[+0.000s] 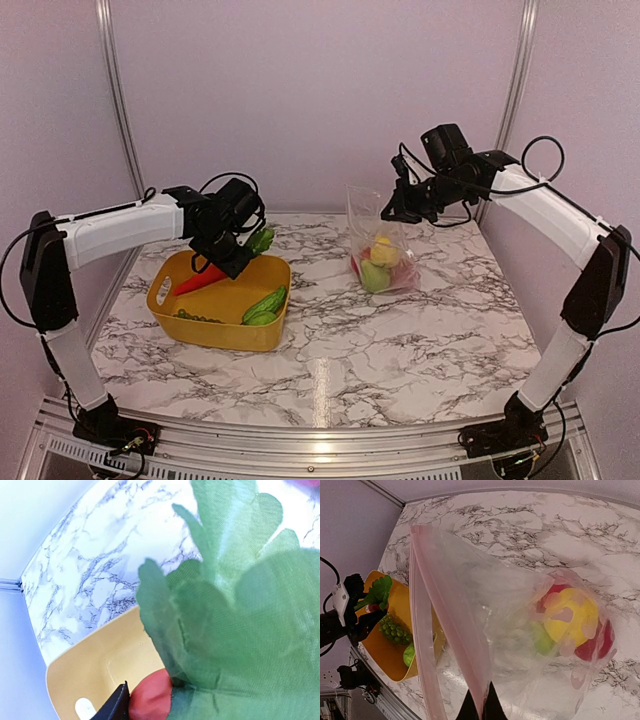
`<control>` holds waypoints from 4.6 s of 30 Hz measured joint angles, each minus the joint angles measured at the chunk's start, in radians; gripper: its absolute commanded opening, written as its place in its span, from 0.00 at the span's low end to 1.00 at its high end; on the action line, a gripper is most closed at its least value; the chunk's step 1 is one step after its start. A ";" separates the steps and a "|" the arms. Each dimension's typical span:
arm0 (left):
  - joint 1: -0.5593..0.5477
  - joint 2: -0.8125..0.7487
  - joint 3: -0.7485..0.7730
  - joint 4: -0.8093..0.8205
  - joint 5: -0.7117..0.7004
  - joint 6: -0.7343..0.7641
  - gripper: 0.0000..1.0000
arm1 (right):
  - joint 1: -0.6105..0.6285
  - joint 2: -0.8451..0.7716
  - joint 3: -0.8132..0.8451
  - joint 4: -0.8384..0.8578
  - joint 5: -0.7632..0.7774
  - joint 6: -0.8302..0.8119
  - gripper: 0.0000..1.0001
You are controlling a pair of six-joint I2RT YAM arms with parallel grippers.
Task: Place the food in the zip-top bag and seal the zipper
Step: Pick up the fake vegetable from the bin, then place the fake vegetable in the zipper food storage bag, then adjust the zipper food storage bag at the center of the board.
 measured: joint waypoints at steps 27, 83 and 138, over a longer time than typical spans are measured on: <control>-0.134 -0.298 0.012 0.727 0.364 -0.380 0.33 | 0.078 0.034 0.033 0.014 -0.007 0.025 0.00; -0.342 0.180 0.279 0.728 0.063 -1.070 0.99 | 0.084 0.083 0.187 0.027 0.067 0.031 0.00; -0.209 0.081 0.351 0.489 0.360 -0.871 0.00 | 0.068 0.074 0.132 -0.007 0.175 0.003 0.00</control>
